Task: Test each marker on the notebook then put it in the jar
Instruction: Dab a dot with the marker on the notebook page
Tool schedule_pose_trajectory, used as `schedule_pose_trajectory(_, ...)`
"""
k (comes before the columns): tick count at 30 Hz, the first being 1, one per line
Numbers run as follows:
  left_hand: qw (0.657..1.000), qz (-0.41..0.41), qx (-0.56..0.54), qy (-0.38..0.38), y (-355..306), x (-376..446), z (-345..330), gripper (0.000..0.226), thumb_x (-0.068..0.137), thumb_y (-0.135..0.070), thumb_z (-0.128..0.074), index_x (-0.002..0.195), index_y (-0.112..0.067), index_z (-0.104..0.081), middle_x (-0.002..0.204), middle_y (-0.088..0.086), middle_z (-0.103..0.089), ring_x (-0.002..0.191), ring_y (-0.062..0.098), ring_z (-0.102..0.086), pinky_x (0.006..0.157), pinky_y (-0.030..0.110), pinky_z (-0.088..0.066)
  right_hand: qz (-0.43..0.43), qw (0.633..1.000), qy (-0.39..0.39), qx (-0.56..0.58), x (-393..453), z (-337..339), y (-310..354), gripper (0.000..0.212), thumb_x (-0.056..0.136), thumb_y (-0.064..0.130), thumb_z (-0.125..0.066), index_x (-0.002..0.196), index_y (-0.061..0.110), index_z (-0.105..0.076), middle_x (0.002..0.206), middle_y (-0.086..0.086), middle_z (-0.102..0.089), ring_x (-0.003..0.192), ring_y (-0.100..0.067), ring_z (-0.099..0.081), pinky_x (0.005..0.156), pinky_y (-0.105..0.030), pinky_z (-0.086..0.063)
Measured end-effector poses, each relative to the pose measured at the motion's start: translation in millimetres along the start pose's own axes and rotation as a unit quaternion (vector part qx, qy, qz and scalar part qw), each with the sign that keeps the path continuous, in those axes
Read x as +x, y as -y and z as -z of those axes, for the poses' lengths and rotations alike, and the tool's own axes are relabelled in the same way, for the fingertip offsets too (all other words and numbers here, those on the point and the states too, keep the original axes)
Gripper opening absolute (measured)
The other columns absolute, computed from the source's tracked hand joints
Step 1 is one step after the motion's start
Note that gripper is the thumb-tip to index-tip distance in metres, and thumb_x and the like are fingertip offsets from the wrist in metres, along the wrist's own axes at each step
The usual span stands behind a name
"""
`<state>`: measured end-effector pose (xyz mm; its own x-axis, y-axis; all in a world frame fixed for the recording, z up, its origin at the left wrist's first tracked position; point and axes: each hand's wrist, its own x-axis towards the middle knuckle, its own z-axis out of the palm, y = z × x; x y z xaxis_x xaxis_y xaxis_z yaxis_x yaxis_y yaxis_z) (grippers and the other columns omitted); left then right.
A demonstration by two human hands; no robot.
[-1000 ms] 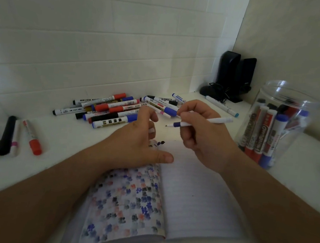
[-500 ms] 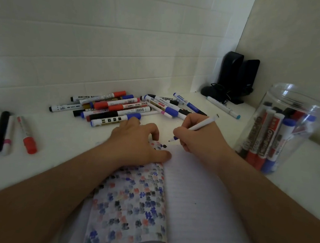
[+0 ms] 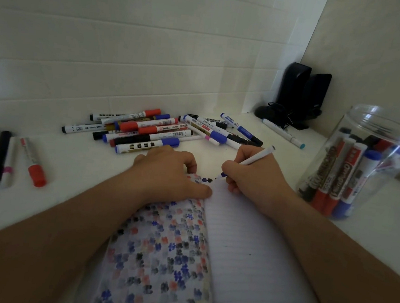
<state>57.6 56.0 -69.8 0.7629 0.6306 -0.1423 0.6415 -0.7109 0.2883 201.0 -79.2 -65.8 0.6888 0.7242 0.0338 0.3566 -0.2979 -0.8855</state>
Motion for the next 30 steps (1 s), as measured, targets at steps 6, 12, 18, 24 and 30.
schedule_pose_trajectory(6,1.0,0.001,0.021,0.007,-2.3,-0.9,0.5,0.057,0.059,-0.093,-0.059,0.093,-0.048,-0.049,0.099,-0.012,-0.045,0.105,0.018,-0.047,0.092,0.044,-0.048,0.011,0.999,0.014,-0.035,0.2,-1.0,0.3,0.024,0.087,0.008,-0.075,0.071,0.009,-0.057,0.063,-0.012,-0.072,0.053,-0.021,-0.068,0.056,-0.034,-0.06)
schedule_pose_trajectory(12,1.0,-0.002,0.019,0.008,-1.9,0.2,-0.3,0.058,0.058,-0.093,-0.057,0.093,-0.048,-0.048,0.098,-0.014,-0.044,0.105,0.018,-0.046,0.094,0.045,-0.048,0.018,0.997,-0.003,-0.078,1.7,-4.7,1.6,0.025,0.084,0.009,-0.074,0.069,0.014,-0.054,0.062,-0.01,-0.07,0.051,-0.019,-0.067,0.06,-0.039,-0.062)
schedule_pose_trajectory(18,1.0,0.001,0.018,0.007,-2.4,-1.6,-0.2,0.058,0.061,-0.091,-0.059,0.099,-0.049,-0.05,0.103,-0.012,-0.043,0.108,0.017,-0.043,0.098,0.046,-0.046,-0.001,1.0,-0.004,-0.014,2.0,-0.2,1.0,0.026,0.085,0.004,-0.07,0.069,0.01,-0.051,0.058,-0.012,-0.067,0.051,-0.023,-0.065,0.054,-0.036,-0.056)
schedule_pose_trajectory(24,1.0,0.001,0.025,0.009,-2.9,-1.5,-0.2,0.058,0.063,-0.092,-0.058,0.101,-0.049,-0.049,0.105,-0.008,-0.045,0.108,0.019,-0.044,0.096,0.045,-0.046,0.019,0.999,0.018,-0.047,-0.1,-3.0,1.0,0.028,0.084,0.005,-0.073,0.066,0.011,-0.053,0.058,-0.01,-0.069,0.051,-0.02,-0.066,0.053,-0.033,-0.057)
schedule_pose_trajectory(30,1.0,0.0,0.022,0.005,-3.1,-1.7,-0.2,0.057,0.063,-0.091,-0.059,0.101,-0.049,-0.049,0.102,-0.011,-0.045,0.107,0.018,-0.045,0.095,0.045,-0.047,0.027,0.996,-0.006,-0.089,2.8,-4.8,0.5,0.027,0.085,0.008,-0.072,0.069,0.014,-0.051,0.064,-0.016,-0.067,0.05,-0.02,-0.065,0.059,-0.039,-0.06)
